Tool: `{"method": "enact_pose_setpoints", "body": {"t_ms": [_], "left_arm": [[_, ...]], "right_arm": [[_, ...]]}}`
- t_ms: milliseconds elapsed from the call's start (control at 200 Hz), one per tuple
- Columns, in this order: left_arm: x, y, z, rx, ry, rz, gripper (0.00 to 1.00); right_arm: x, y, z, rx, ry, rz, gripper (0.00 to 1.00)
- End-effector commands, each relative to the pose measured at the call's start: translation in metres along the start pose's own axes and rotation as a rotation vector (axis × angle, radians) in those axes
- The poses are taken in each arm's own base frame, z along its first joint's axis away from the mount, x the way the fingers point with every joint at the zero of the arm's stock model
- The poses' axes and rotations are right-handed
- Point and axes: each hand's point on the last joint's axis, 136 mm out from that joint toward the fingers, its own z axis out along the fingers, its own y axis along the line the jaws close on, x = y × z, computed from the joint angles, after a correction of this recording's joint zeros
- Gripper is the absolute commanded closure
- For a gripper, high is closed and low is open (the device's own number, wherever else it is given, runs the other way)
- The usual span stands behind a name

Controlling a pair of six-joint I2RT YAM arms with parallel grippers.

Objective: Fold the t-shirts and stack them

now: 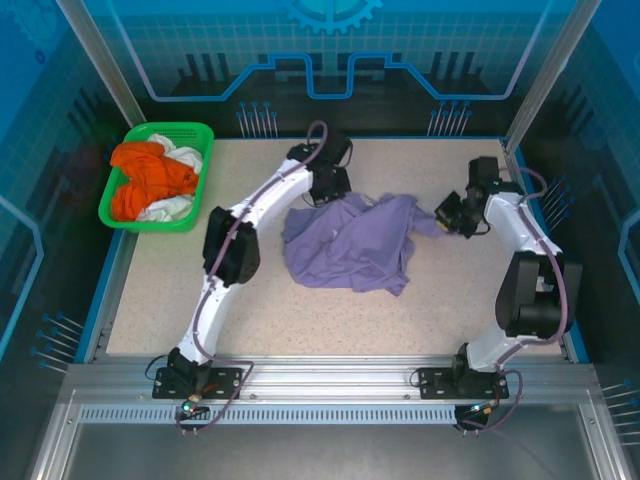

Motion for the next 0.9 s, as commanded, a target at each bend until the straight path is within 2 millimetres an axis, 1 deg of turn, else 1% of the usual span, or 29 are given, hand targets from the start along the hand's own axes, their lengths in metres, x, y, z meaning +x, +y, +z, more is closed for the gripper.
{"method": "enact_pose_setpoints", "body": {"t_ms": [0, 75, 135, 145, 215, 280, 325, 385, 435, 465, 555, 625, 700, 840, 890], "left_arm": [[-0.062, -0.014, -0.145, 0.112, -0.332, 0.032, 1.00], [-0.078, -0.009, -0.193, 0.148, -0.446, 0.033, 1.00], [-0.088, -0.004, -0.230, 0.167, -0.523, 0.031, 1.00], [-0.090, -0.003, -0.237, 0.173, -0.537, 0.030, 1.00], [-0.099, 0.004, -0.280, 0.197, -0.628, 0.034, 1.00], [-0.103, 0.010, -0.319, 0.212, -0.716, 0.037, 1.00], [-0.104, 0.015, -0.343, 0.227, -0.768, 0.038, 1.00], [-0.102, 0.023, -0.372, 0.247, -0.832, 0.032, 1.00], [-0.098, 0.028, -0.395, 0.266, -0.885, 0.028, 1.00], [-0.095, 0.031, -0.412, 0.285, -0.925, 0.025, 1.00], [-0.086, 0.038, -0.456, 0.351, -1.045, 0.023, 1.00], [-0.079, 0.046, -0.487, 0.393, -1.137, 0.008, 1.00], [-0.073, 0.050, -0.512, 0.426, -1.195, 0.010, 1.00], [-0.069, 0.045, -0.545, 0.483, -1.247, 0.033, 1.00], [-0.070, 0.039, -0.551, 0.501, -1.255, 0.047, 1.00]], "right_arm": [[-0.016, 0.065, -0.058, -0.152, -0.130, -0.123, 1.00], [-0.025, 0.102, -0.093, -0.238, -0.201, -0.185, 1.00], [-0.032, 0.129, -0.125, -0.310, -0.263, -0.233, 1.00], [-0.034, 0.135, -0.135, -0.327, -0.282, -0.243, 1.00], [-0.038, 0.160, -0.174, -0.401, -0.352, -0.296, 1.00], [-0.039, 0.179, -0.210, -0.470, -0.417, -0.340, 1.00], [-0.040, 0.186, -0.232, -0.507, -0.458, -0.358, 1.00], [-0.036, 0.198, -0.263, -0.577, -0.507, -0.400, 1.00], [-0.029, 0.206, -0.288, -0.643, -0.546, -0.442, 1.00], [-0.024, 0.211, -0.304, -0.685, -0.575, -0.472, 1.00], [-0.008, 0.218, -0.347, -0.798, -0.677, -0.550, 1.00], [0.002, 0.218, -0.371, -0.850, -0.753, -0.584, 1.00], [0.013, 0.216, -0.391, -0.887, -0.794, -0.601, 1.00], [0.033, 0.215, -0.407, -0.937, -0.781, -0.639, 1.00], [0.040, 0.213, -0.408, -0.944, -0.778, -0.654, 1.00]]}}
